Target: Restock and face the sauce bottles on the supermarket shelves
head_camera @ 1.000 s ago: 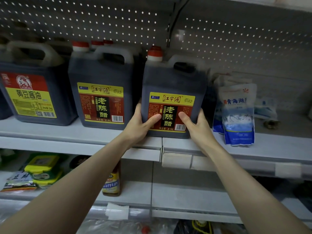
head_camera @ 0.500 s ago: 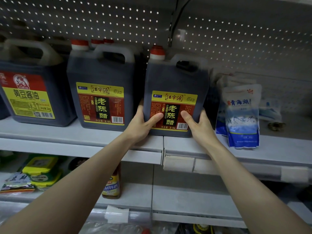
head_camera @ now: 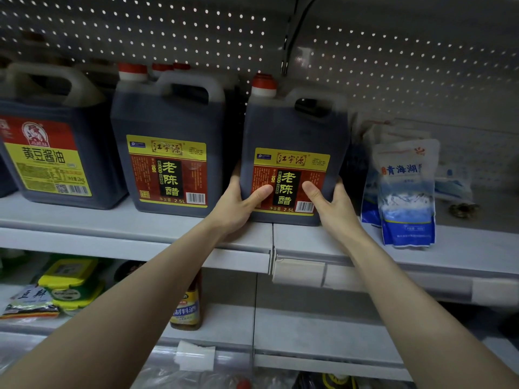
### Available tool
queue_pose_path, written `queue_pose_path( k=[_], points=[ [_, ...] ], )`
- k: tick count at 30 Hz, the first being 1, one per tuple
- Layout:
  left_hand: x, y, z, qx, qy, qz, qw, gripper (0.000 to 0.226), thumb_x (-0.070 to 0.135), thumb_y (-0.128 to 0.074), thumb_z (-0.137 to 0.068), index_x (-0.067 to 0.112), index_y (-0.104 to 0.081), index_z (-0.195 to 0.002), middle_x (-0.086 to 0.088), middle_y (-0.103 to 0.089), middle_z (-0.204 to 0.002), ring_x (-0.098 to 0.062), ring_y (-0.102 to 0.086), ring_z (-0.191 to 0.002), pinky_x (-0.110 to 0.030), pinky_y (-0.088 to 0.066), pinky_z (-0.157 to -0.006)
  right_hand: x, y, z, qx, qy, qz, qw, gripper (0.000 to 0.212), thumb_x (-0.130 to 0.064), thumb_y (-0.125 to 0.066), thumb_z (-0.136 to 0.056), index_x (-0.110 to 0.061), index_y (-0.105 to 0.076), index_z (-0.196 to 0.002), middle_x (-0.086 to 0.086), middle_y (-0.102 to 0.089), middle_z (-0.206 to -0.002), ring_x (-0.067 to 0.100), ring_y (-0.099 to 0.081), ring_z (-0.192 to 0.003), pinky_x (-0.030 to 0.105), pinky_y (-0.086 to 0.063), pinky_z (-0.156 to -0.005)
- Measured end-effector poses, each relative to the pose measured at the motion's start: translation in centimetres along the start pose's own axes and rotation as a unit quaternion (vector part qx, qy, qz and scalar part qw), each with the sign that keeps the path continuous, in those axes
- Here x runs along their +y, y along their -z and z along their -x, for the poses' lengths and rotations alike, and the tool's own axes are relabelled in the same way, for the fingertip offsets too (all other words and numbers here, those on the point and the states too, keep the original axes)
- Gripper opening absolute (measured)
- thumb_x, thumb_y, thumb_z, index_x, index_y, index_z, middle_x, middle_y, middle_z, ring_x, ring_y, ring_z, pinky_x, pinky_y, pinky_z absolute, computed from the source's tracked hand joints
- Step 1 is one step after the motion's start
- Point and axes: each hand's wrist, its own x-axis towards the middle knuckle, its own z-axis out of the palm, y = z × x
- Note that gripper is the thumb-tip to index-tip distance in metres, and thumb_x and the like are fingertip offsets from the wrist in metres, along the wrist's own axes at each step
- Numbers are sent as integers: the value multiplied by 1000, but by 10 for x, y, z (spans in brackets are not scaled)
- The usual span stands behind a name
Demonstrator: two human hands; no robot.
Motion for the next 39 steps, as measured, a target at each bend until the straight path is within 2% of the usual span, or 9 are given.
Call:
queue_pose_path(
  k=[6, 10, 12, 16, 20, 26, 29, 33, 39],
  points=[
    [-3, 1, -2, -2, 0, 0, 1000, 56, 36, -56, -92, 20, -32, -139, 7, -53, -126, -9, -52, -114, -22, -42, -95, 5, 1, -4, 0, 7, -8, 1000, 77, -56, -58, -81, -24, -32, -146, -1, -50, -141, 20, -50, -128, 46, -43, -106],
    [-3, 1, -3, -4, 5, 4, 1000, 55, 36, -56, -91, 19, -33, -138, 7, -54, -125, -9, -52, -114, -17, -44, -89, 4, 0, -4, -1, 5, -8, 1000, 77, -57, -57, -81, -24, -32, -146, -2, -50, -141, 19, -50, -128, 46, -43, -106],
    [-2, 1, -3, -6, 8, 5, 1000, 54, 36, -56, -92, 19, -34, -138, 9, -53, -123, -7, -52, -111, -13, -44, -83, 4, -1, -3, 1, 6, -1, 1000, 88, -65, -56, -72, -24, -31, -146, -2, -49, -143, 20, -48, -129, 46, -43, -107],
    [-3, 1, -4, -8, 8, 6, 1000, 55, 36, -56, -92, 19, -33, -139, 8, -53, -124, -9, -52, -114, -19, -41, -92, 6, -2, -2, 6, 1, 7, 1000, 113, -83, -53, -54, -21, -32, -146, 0, -49, -143, 22, -46, -131, 50, -41, -107],
    [-2, 1, -3, -8, 13, 12, 1000, 52, 35, -56, -92, 19, -35, -138, 11, -54, -117, -2, -53, -103, -8, -44, -76, 12, -2, -5, 11, -7, 19, 1000, 136, -101, -47, -38, -22, -31, -147, 0, -46, -146, 24, -43, -135, 53, -39, -107],
    [-2, 0, -4, -6, 14, 14, 1000, 56, 35, -55, -92, 19, -32, -141, 9, -52, -124, -7, -51, -113, -21, -41, -95, 12, -1, -4, 14, 1, 24, 1000, 129, -100, -46, -41, -23, -34, -145, -1, -49, -143, 22, -45, -133, 52, -39, -108],
    [-3, 0, -4, -8, 13, 9, 1000, 55, 34, -54, -93, 20, -32, -141, 10, -52, -122, -4, -52, -110, -16, -42, -91, 12, -2, -3, 12, -4, 23, 1000, 134, -102, -46, -38, -23, -31, -147, -1, -47, -146, 23, -42, -135, 53, -38, -108],
    [-3, 0, -5, -6, 18, 10, 1000, 49, 34, -54, -93, 20, -35, -136, 12, -54, -115, 1, -54, -98, -8, -46, -73, 12, -1, -3, 9, -5, 21, 1000, 136, -102, -45, -37, -23, -31, -146, -1, -46, -146, 23, -42, -135, 53, -38, -108],
    [-2, 1, -3, -4, 25, 6, 1000, 52, 34, -57, -92, 19, -36, -137, 9, -55, -120, -3, -55, -104, -12, -43, -82, 5, 1, 2, -6, 4, -1, 1000, 114, -87, -52, -51, -22, -37, -143, -1, -53, -139, 21, -49, -128, 51, -41, -106]
  ],
)
